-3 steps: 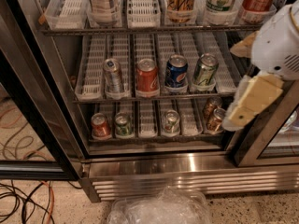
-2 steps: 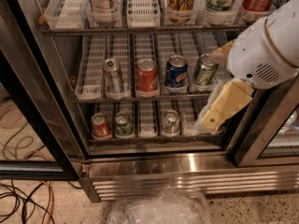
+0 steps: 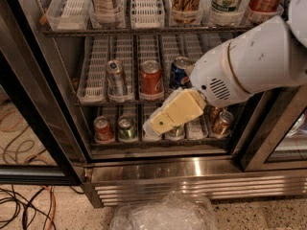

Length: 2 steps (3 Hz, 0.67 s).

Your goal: Pick coke can from middle shelf of fridge

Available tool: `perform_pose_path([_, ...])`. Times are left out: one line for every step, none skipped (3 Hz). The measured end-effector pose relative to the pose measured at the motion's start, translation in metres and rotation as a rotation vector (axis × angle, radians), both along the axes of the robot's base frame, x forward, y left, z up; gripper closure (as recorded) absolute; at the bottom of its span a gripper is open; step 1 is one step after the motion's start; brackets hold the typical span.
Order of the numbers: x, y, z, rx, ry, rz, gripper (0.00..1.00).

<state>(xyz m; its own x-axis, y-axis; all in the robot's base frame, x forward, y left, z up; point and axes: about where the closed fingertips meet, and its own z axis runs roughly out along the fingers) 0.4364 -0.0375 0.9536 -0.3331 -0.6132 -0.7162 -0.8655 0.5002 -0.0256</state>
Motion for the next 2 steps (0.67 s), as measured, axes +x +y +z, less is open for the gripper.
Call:
perform_pose_path([0.005, 0.004, -0.005, -0.03, -0.012, 0.029, 0.0])
perform_pose_path([0.003, 0.026, -0.032, 0.002, -0.011, 0.052, 0.0])
